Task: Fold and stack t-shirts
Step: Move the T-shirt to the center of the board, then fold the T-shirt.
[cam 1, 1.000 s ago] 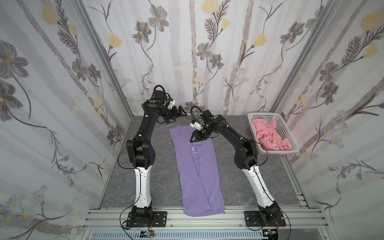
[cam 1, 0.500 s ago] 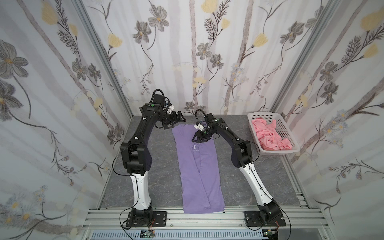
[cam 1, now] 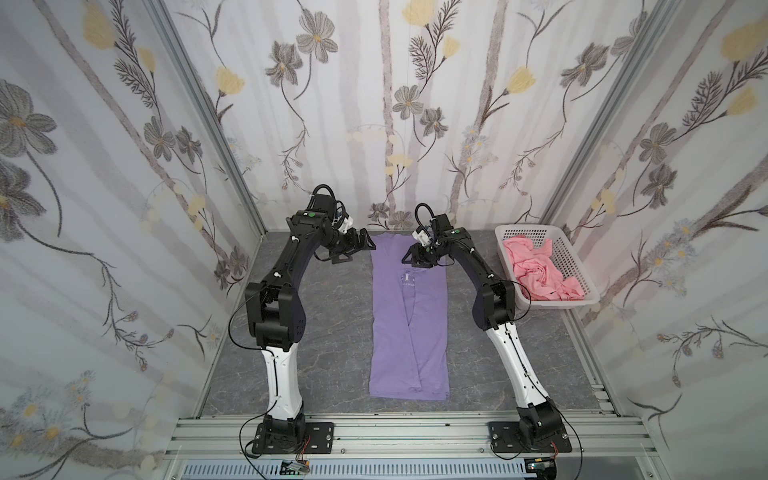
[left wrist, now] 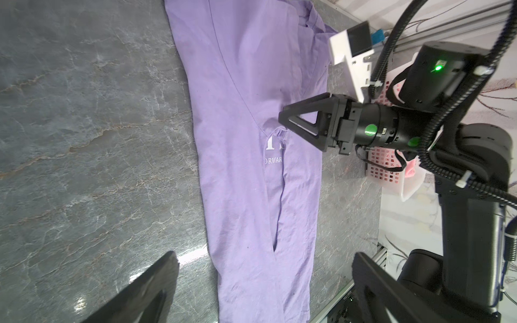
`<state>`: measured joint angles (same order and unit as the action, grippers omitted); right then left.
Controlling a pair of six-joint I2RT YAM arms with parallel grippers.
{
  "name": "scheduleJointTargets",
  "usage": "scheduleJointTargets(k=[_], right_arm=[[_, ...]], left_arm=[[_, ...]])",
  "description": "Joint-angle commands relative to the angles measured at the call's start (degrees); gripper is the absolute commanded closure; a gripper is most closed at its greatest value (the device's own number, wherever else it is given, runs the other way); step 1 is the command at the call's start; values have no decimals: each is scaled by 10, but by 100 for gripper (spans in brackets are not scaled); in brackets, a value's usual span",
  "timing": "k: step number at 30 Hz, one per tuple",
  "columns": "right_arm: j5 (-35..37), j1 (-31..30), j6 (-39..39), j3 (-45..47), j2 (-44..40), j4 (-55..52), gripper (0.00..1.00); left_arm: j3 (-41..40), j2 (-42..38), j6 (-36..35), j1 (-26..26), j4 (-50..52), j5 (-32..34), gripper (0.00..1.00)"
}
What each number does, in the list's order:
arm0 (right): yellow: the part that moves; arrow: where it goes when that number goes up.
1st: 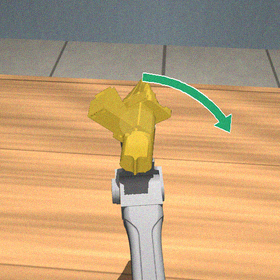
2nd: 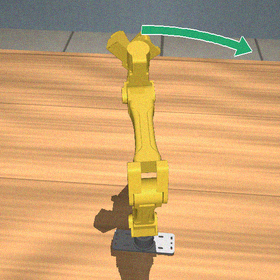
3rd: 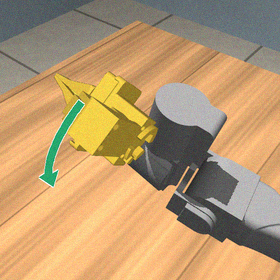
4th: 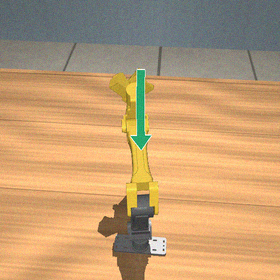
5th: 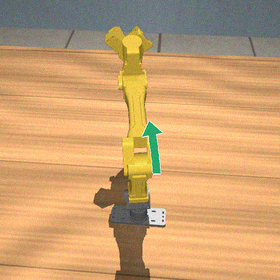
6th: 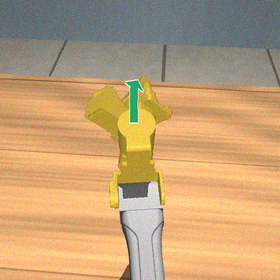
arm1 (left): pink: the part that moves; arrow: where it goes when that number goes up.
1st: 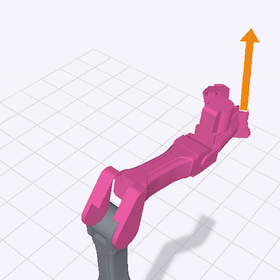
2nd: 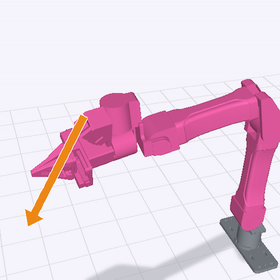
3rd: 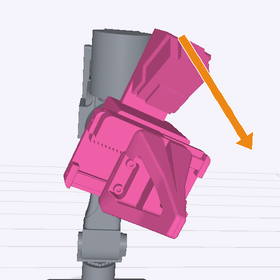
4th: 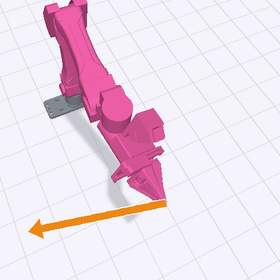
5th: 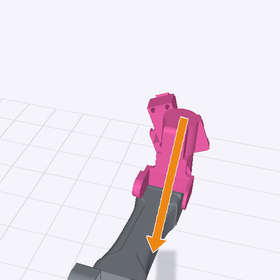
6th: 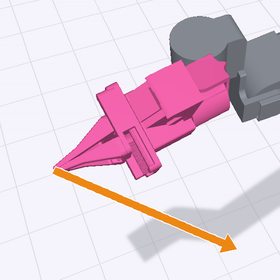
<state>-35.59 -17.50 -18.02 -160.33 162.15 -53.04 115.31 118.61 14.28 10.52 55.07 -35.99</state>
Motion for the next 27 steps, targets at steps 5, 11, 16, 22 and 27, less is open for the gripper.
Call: scheduleJointTargets(k=[5, 11, 16, 22, 27], right_arm=[[-6, 10, 37, 93, -166, 15, 47], [74, 19, 141, 452, -439, 41, 48], [83, 37, 117, 789, -657, 146, 46], [66, 32, 71, 1050, -818, 193, 46], [54, 7, 35, 1189, -899, 215, 45]], left_arm=[[-146, -95, -8, 7, -88, 16, 0], [-417, -204, 38, 45, -273, -12, 0], [-521, -236, 66, 77, -324, 11, 0], [-599, -251, 110, 90, -366, 16, 0], [-630, -247, 129, 122, -369, 25, 0]])
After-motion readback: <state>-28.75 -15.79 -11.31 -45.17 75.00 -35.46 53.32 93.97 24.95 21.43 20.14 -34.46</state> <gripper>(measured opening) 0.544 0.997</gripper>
